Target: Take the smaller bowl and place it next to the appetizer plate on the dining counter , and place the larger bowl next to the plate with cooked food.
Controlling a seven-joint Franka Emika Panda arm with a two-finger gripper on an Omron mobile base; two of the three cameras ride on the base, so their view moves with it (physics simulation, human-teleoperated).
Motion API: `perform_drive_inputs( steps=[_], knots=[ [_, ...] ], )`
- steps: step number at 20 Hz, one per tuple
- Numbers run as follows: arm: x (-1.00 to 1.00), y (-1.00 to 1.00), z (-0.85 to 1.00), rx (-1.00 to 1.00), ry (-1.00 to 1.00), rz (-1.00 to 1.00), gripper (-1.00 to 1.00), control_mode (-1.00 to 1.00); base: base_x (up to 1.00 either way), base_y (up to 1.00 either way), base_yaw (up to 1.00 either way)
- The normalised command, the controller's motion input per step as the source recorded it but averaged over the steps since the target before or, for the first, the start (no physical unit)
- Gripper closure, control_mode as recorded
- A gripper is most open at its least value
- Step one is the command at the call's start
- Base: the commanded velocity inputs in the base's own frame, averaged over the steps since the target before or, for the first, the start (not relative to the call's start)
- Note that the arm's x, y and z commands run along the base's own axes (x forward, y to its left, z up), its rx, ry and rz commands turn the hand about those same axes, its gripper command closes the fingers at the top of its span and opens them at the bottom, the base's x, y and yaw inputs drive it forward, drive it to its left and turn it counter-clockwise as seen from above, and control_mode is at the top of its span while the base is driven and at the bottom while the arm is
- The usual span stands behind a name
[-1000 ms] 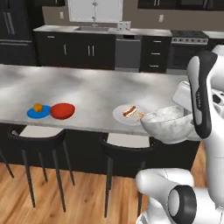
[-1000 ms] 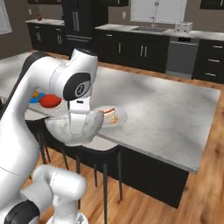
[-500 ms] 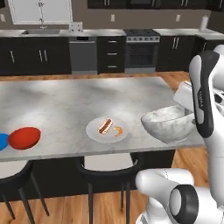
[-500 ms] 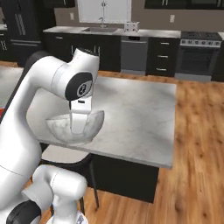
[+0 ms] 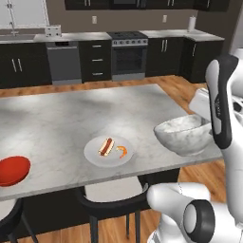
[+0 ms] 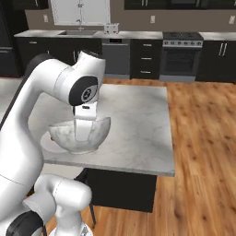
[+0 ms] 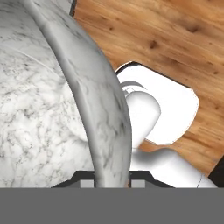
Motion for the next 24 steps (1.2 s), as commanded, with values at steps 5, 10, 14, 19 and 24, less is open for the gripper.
perform_drive_inputs(
  steps=[5, 10, 14, 19, 24],
  knots=[
    [0.0, 0.0, 0.0, 0.0, 0.0, 0.0, 1.0, 1.0, 0.12, 0.03, 0.36],
    [0.41, -0.21, -0.21, 0.31, -0.22, 0.41, 1.0, -1.0, 0.0, 0.0, 0.0],
    [0.6, -0.14, -0.29, 0.24, -0.22, 0.25, 1.0, -1.0, 0.0, 0.0, 0.0],
    [0.77, -0.06, -0.32, 0.01, -0.04, 0.1, 1.0, -1.0, 0.0, 0.0, 0.0],
    [0.62, -0.3, -0.37, 0.0, -0.04, 0.04, 1.0, -1.0, 0.0, 0.0, 0.0]
  ],
)
